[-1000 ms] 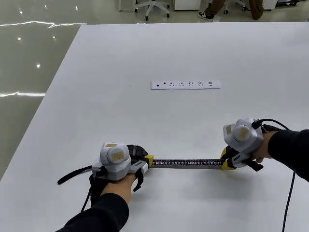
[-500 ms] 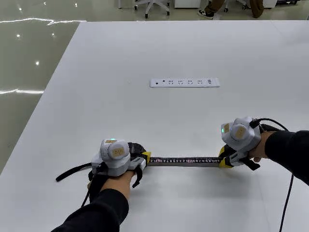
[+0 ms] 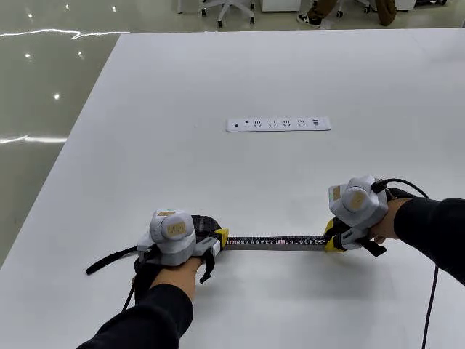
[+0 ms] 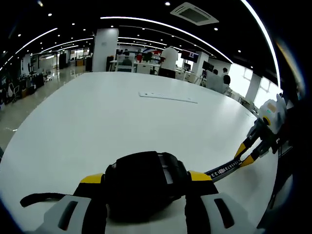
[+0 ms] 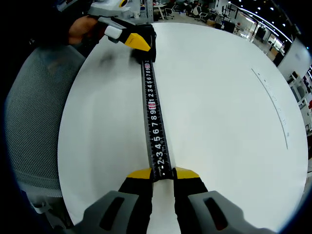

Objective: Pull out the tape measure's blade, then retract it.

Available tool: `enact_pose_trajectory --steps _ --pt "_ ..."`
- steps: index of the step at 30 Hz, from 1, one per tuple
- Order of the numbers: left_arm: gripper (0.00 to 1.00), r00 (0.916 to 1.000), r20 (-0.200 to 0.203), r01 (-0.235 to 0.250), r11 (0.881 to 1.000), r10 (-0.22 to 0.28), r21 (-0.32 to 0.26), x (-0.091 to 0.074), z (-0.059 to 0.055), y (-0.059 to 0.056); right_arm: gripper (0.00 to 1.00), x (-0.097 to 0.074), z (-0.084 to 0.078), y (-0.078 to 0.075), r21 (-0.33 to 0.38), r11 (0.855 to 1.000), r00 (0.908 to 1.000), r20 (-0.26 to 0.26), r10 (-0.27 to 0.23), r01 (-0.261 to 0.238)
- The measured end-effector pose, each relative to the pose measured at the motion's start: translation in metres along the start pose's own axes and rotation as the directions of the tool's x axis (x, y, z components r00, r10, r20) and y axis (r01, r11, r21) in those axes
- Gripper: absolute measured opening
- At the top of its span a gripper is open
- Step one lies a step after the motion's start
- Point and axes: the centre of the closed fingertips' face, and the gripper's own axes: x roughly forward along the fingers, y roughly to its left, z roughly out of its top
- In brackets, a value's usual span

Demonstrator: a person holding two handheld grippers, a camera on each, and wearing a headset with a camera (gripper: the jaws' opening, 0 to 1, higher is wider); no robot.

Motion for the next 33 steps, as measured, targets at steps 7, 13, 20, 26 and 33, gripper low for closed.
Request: enact_pose_trajectory --steps 7,13,20,26,33 --pt "0.61 1.0000 -0.006 0.003 1.000 -0.003 -0.002 0.000 0.000 0.000 0.12 0.003 0.005 0.001 0.023 1.000 1.0000 0.009 -0.002 0.002" --pt "0.61 1.0000 -0.007 0.004 1.000 -0.004 -0.004 0.001 0.000 0.000 0.12 0.004 0.009 0.000 0.013 1.000 1.0000 -0.007 -0.003 0.003" --pt "0.61 1.0000 -0.007 0.005 1.000 -0.005 -0.003 0.001 0.000 0.000 0.12 0.006 0.014 0.001 0.015 1.000 0.9997 -0.020 -0.015 0.015" --pt "0.61 0.9999 -0.012 0.007 1.000 -0.007 -0.002 0.001 0.000 0.000 0.12 0.008 0.017 0.000 0.024 1.000 0.9998 -0.016 -0.012 0.013" --pt "0.61 0.9998 -0.015 0.010 1.000 -0.011 -0.015 0.001 -0.001 -0.001 0.12 0.010 0.022 0.000 0.038 0.999 0.9999 -0.004 -0.015 0.015"
